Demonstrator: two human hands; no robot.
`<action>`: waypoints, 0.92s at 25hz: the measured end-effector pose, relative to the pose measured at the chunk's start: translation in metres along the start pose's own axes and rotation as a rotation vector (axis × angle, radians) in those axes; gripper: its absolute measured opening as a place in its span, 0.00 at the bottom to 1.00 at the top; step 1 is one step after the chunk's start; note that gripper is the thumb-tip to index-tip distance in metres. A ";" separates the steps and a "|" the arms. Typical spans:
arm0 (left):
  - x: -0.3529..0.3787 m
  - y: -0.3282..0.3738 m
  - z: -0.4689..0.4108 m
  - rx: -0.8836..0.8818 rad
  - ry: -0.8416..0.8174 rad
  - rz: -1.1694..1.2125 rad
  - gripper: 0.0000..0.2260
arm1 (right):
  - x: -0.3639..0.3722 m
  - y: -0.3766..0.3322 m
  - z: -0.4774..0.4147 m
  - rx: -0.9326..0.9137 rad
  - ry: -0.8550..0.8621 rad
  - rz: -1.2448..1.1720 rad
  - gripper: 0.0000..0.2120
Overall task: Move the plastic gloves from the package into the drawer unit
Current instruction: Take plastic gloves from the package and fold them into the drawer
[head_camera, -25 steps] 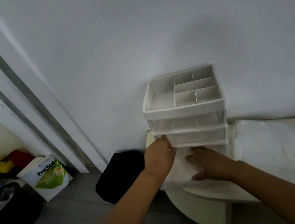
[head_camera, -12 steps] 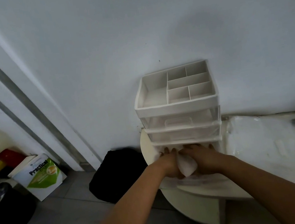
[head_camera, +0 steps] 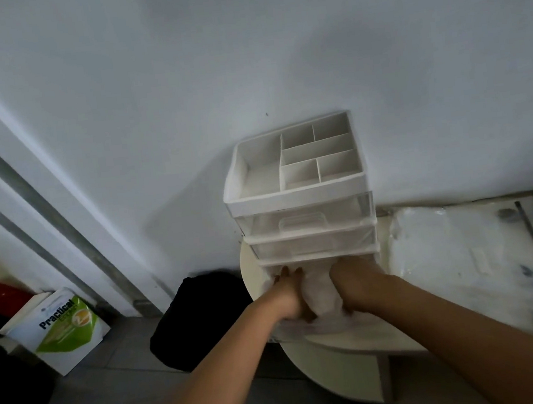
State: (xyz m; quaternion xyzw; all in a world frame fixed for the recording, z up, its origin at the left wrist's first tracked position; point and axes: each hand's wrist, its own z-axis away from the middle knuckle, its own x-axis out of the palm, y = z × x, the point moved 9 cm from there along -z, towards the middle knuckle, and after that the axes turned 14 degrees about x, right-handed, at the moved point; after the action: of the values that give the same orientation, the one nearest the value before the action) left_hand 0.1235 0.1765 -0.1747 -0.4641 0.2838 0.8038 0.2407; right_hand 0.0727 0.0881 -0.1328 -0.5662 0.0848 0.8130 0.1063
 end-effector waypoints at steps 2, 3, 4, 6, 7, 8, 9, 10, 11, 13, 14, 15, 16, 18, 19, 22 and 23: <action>-0.010 0.004 0.005 0.031 0.102 0.145 0.38 | -0.025 0.002 0.016 -0.117 0.121 -0.100 0.20; -0.018 0.004 0.009 0.040 0.169 0.204 0.35 | -0.039 0.005 0.025 -0.161 0.180 -0.154 0.19; -0.025 0.003 0.015 0.031 0.236 0.235 0.31 | -0.050 0.011 0.032 -0.188 0.234 -0.203 0.18; -0.039 0.005 0.025 0.038 0.362 0.207 0.20 | -0.061 0.028 0.041 -0.191 0.309 -0.237 0.14; -0.046 0.011 0.031 0.057 0.414 0.175 0.14 | -0.062 0.036 0.042 -0.182 0.329 -0.227 0.13; -0.049 0.018 0.034 0.082 0.450 0.190 0.10 | -0.061 0.045 0.044 -0.169 0.337 -0.212 0.12; -0.050 0.026 0.038 0.121 0.458 0.257 0.10 | -0.057 0.053 0.045 -0.149 0.325 -0.200 0.11; -0.046 0.035 0.040 0.165 0.418 0.342 0.12 | -0.055 0.062 0.047 -0.124 0.318 -0.193 0.11; -0.040 0.044 0.042 0.202 0.345 0.406 0.15 | -0.053 0.071 0.047 -0.093 0.304 -0.192 0.11; -0.023 0.055 0.043 0.239 0.198 0.410 0.18 | -0.049 0.095 0.047 -0.025 0.288 -0.195 0.13; -0.017 0.056 0.042 0.240 0.163 0.397 0.18 | -0.045 0.108 0.045 0.004 0.276 -0.205 0.13; -0.015 0.056 0.042 0.240 0.157 0.397 0.17 | -0.044 0.125 0.044 0.050 0.275 -0.223 0.13; -0.016 0.057 0.042 0.242 0.176 0.419 0.16 | -0.044 0.144 0.044 0.113 0.292 -0.233 0.13; -0.028 0.064 0.042 0.247 0.276 0.443 0.13 | -0.030 0.195 0.040 0.296 0.271 -0.224 0.15; -0.038 0.067 0.043 0.253 0.358 0.418 0.10 | -0.018 0.222 0.039 0.387 0.225 -0.221 0.17; -0.069 0.096 0.044 0.333 0.571 0.327 0.06 | 0.017 0.284 0.056 0.567 0.011 -0.144 0.25; -0.075 0.109 0.045 0.371 0.605 0.299 0.05 | 0.027 0.295 0.058 0.573 -0.022 -0.136 0.28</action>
State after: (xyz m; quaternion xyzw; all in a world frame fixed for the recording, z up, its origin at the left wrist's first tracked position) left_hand 0.0592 0.1186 -0.0651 -0.5822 0.5473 0.5918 0.1063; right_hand -0.0680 -0.1792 -0.1334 -0.5087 0.2716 0.7530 0.3169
